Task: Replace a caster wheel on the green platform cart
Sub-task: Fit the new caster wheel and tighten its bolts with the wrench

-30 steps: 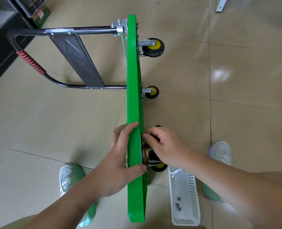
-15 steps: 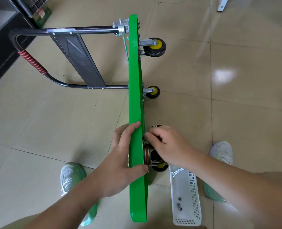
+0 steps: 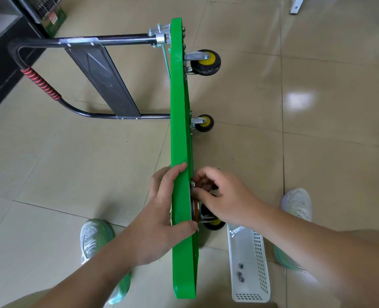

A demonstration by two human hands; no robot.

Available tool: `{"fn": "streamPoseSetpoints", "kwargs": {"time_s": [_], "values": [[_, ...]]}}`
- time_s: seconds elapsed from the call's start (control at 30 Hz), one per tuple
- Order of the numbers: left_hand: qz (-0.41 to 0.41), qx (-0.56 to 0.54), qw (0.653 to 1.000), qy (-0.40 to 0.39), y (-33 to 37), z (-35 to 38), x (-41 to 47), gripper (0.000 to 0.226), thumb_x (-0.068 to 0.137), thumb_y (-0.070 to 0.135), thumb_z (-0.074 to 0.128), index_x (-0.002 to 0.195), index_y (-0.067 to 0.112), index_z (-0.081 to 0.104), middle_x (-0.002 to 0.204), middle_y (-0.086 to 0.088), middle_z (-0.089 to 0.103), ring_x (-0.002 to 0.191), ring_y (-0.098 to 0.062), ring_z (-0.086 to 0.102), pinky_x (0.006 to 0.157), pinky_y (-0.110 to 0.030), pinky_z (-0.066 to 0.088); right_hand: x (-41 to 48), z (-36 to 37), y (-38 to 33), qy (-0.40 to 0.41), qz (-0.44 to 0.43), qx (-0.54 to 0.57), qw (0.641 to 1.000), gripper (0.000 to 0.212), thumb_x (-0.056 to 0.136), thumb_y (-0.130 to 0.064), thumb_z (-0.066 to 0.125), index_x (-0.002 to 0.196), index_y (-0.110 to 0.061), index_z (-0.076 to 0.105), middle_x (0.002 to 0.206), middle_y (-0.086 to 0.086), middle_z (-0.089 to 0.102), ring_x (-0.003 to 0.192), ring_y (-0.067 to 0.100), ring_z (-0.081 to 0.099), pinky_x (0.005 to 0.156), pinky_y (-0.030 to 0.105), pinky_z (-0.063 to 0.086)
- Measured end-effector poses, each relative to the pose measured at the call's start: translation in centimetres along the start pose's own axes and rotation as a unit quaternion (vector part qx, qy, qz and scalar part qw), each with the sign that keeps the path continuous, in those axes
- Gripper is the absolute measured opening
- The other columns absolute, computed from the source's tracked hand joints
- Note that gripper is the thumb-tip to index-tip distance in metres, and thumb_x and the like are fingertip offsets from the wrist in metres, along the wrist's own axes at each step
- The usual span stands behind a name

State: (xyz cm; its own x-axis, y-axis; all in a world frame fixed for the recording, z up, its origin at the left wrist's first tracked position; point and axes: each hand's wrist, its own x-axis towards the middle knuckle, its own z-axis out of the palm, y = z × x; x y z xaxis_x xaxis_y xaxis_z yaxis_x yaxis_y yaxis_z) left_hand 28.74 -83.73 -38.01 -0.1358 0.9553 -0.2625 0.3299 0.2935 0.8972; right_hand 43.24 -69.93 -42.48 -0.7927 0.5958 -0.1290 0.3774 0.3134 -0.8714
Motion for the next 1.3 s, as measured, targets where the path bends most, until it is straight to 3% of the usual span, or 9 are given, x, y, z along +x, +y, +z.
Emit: {"fn": "streamPoseSetpoints", "kwargs": {"time_s": [0.13, 0.3, 0.43, 0.57, 0.73, 0.83, 1.0, 1.17, 1.3], "values": [[-0.001, -0.002, 1.000, 0.000, 0.04, 0.05, 0.02, 0.098, 0.073, 0.028, 0.072, 0.148, 0.054, 0.015, 0.144, 0.025, 0.017, 0.122, 0.017, 0.040, 0.090, -0.001, 0.040, 0.15, -0.16, -0.11, 0.004, -0.002, -0.032, 0.999, 0.015, 0.101, -0.037, 0.056, 0.086, -0.038, 0.060, 0.079, -0.012, 0.064, 0.079, 0.004, 0.059, 0.068, 0.029, 0.044], [-0.001, 0.000, 1.000, -0.001, 0.02, 0.00, 0.08, 0.098, 0.074, 0.029, 0.072, 0.148, 0.055, 0.014, 0.144, 0.026, 0.016, 0.121, 0.016, 0.042, 0.089, -0.004, 0.043, 0.03, 0.03, 0.10, -0.009, 0.018, 0.013, 1.000, 0.019, 0.095, -0.037, 0.064, 0.112, -0.035, 0.055, 0.089, -0.012, 0.066, 0.083, 0.011, 0.063, 0.072, 0.034, 0.053], [0.000, -0.002, 1.000, -0.002, -0.03, 0.01, 0.09, 0.098, 0.074, 0.028, 0.072, 0.148, 0.055, 0.014, 0.143, 0.026, 0.016, 0.121, 0.013, 0.043, 0.088, -0.004, 0.043, 0.18, -0.17, -0.04, 0.004, 0.004, -0.019, 1.000, 0.014, 0.102, -0.034, 0.054, 0.088, -0.035, 0.059, 0.074, -0.010, 0.062, 0.072, 0.005, 0.059, 0.064, 0.030, 0.046], [0.001, 0.002, 1.000, -0.002, -0.04, -0.01, 0.08, 0.098, 0.074, 0.029, 0.072, 0.148, 0.056, 0.014, 0.144, 0.028, 0.016, 0.121, 0.014, 0.043, 0.089, -0.004, 0.043, 0.10, -0.21, 0.01, -0.012, 0.030, 0.007, 0.999, 0.003, 0.100, -0.037, 0.056, 0.103, -0.038, 0.055, 0.086, -0.008, 0.069, 0.070, 0.005, 0.061, 0.065, 0.026, 0.048], [-0.001, 0.003, 1.000, -0.003, -0.13, 0.01, 0.09, 0.098, 0.074, 0.030, 0.072, 0.147, 0.057, 0.014, 0.144, 0.026, 0.016, 0.121, 0.014, 0.043, 0.090, -0.002, 0.040, 0.21, -0.25, -0.08, 0.006, 0.022, -0.010, 1.000, 0.015, 0.103, -0.034, 0.051, 0.089, -0.032, 0.058, 0.073, -0.004, 0.064, 0.069, 0.011, 0.058, 0.068, 0.037, 0.048], [-0.002, 0.001, 1.000, -0.005, -0.19, -0.02, 0.14, 0.098, 0.074, 0.029, 0.072, 0.148, 0.056, 0.014, 0.144, 0.025, 0.016, 0.118, 0.016, 0.044, 0.089, -0.003, 0.042, 0.15, -0.11, 0.08, -0.013, 0.030, 0.012, 0.999, 0.006, 0.099, -0.035, 0.058, 0.103, -0.036, 0.055, 0.082, -0.008, 0.068, 0.072, 0.010, 0.062, 0.068, 0.034, 0.050], [-0.001, 0.004, 1.000, -0.004, -0.16, -0.03, 0.14, 0.099, 0.073, 0.029, 0.072, 0.148, 0.055, 0.014, 0.144, 0.024, 0.017, 0.118, 0.018, 0.042, 0.088, 0.000, 0.039, 0.21, -0.08, -0.13, 0.003, 0.009, -0.018, 1.000, 0.026, 0.101, -0.036, 0.056, 0.075, -0.035, 0.055, 0.064, -0.010, 0.057, 0.060, 0.005, 0.054, 0.056, 0.026, 0.039], [0.000, 0.009, 1.000, -0.003, -0.18, -0.04, 0.13, 0.098, 0.073, 0.031, 0.072, 0.148, 0.057, 0.014, 0.145, 0.024, 0.016, 0.119, 0.019, 0.041, 0.089, 0.000, 0.039, 0.05, 0.01, -0.20, -0.017, 0.024, 0.018, 0.999, 0.008, 0.097, -0.036, 0.060, 0.104, -0.035, 0.057, 0.083, -0.009, 0.068, 0.074, 0.012, 0.064, 0.066, 0.034, 0.052], [0.002, 0.010, 1.000, -0.003, -0.24, -0.02, 0.14, 0.099, 0.073, 0.030, 0.072, 0.147, 0.057, 0.013, 0.145, 0.023, 0.016, 0.121, 0.019, 0.038, 0.090, 0.001, 0.037, 0.21, -0.13, -0.16, 0.001, 0.012, -0.014, 1.000, 0.025, 0.102, -0.036, 0.054, 0.077, -0.034, 0.055, 0.066, -0.009, 0.058, 0.062, 0.006, 0.054, 0.058, 0.033, 0.042]]}}
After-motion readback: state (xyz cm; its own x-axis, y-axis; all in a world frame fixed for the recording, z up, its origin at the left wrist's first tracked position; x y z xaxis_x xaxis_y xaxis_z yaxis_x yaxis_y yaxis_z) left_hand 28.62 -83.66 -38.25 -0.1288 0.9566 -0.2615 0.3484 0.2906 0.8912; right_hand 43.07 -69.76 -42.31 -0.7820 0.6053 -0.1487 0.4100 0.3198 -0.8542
